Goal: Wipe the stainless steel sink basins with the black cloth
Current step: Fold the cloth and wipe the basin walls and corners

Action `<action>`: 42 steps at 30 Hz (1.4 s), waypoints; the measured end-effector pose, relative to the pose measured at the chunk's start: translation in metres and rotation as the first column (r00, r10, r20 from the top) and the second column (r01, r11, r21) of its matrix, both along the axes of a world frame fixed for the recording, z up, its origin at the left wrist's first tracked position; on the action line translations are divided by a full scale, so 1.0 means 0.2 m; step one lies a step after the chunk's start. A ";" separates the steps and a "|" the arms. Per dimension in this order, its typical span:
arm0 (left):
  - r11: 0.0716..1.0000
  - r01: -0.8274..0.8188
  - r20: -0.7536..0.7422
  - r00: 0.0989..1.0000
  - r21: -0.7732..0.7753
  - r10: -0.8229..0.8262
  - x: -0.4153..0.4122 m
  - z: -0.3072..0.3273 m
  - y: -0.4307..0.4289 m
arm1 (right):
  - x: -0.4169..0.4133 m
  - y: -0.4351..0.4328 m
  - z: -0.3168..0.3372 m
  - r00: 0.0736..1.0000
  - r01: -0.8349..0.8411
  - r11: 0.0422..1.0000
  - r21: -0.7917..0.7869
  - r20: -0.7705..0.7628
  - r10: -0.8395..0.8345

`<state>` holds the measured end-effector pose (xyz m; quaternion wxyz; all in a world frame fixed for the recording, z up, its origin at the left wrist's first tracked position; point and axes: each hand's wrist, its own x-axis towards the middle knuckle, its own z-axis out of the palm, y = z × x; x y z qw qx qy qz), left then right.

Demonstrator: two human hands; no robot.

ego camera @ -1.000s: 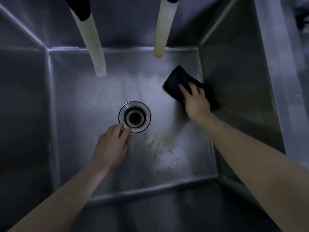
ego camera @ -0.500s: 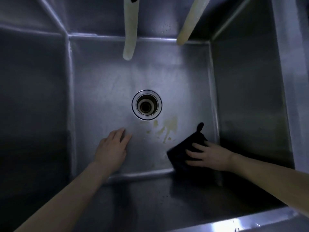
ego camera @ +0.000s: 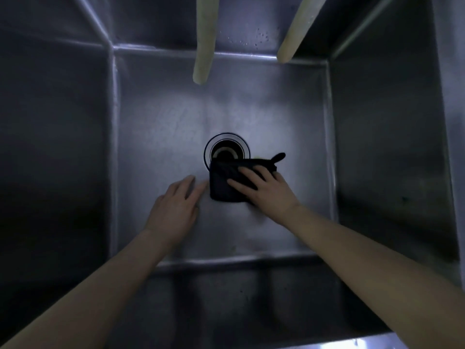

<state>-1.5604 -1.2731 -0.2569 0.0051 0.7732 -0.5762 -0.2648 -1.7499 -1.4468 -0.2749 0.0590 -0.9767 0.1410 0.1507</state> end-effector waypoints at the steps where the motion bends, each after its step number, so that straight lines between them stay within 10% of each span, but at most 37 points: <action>1: 1.000 0.014 -0.012 1.000 -0.006 -0.014 0.00 0.00 -0.02 | 0.04 -0.01 0.00 0.999 0.039 0.999 0.010 -0.009 -0.039; 6: 0.991 0.129 -0.028 0.991 -0.030 -0.130 -0.05 0.02 -0.06 | 0.05 0.03 0.03 0.996 0.090 0.996 0.025 -0.007 -0.090; 11: 0.965 0.261 -0.016 0.965 -0.032 -0.262 -0.04 0.06 0.04 | -0.25 0.09 0.01 0.959 -0.278 0.960 0.000 0.057 0.278; 19: 0.995 0.055 0.002 0.998 0.088 -0.055 0.19 0.04 0.22 | -0.26 0.26 0.00 0.810 -0.586 0.810 0.028 0.034 0.585; 27: 0.999 -0.023 0.008 1.000 0.041 0.022 0.22 0.00 0.14 | 0.22 0.28 -0.04 0.976 0.174 0.984 0.043 0.124 -0.178; 38: 0.993 0.102 -0.049 0.993 -0.052 -0.104 -0.01 -0.01 -0.13 | -0.21 0.09 -0.04 0.990 0.097 0.994 -0.042 0.105 -0.092; 42: 0.992 0.121 -0.055 0.991 -0.045 -0.124 -0.04 -0.02 -0.15 | -0.40 0.02 -0.06 0.947 0.317 0.948 -0.044 0.080 -0.313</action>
